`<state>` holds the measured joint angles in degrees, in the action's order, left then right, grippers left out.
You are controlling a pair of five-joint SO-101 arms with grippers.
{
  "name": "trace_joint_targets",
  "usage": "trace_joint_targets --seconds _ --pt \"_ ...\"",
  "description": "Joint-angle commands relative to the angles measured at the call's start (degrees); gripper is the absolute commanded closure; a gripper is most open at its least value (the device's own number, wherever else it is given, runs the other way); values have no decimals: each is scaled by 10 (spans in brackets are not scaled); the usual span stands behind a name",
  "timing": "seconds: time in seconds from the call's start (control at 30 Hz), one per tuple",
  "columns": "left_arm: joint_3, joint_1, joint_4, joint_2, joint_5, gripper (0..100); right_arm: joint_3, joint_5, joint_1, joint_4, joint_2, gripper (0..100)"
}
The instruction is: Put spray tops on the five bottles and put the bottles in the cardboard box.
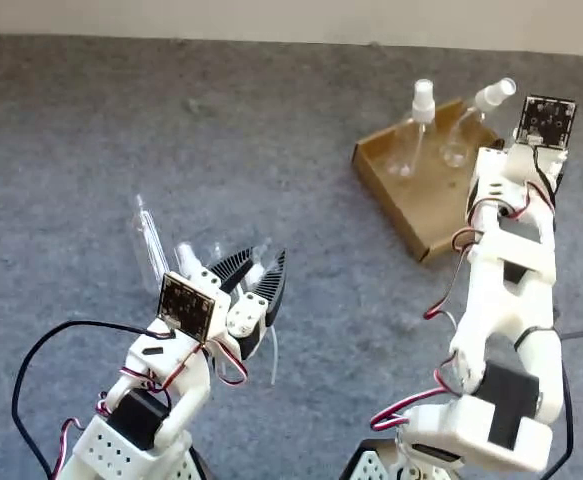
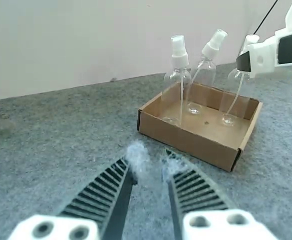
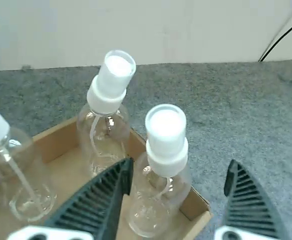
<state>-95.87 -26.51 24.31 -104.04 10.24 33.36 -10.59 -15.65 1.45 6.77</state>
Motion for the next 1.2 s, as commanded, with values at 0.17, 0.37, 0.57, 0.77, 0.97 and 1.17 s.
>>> trace_joint_targets --seconds 0.17,0.37,0.57,0.77,0.97,1.17 --pt "-11 75 -2 -5 0 950 24 -7 -8 157 187 735" --pt "11 167 -2 -5 3 950 26 -7 11 292 317 748" --pt "27 242 -3 -5 3 950 28 -7 73 385 408 916" --pt "23 311 -3 -5 3 950 13 -7 181 509 437 935" --pt "27 381 -3 -5 3 950 -61 58 297 619 401 935" --pt "27 390 -3 -5 3 950 -171 108 413 712 309 935"
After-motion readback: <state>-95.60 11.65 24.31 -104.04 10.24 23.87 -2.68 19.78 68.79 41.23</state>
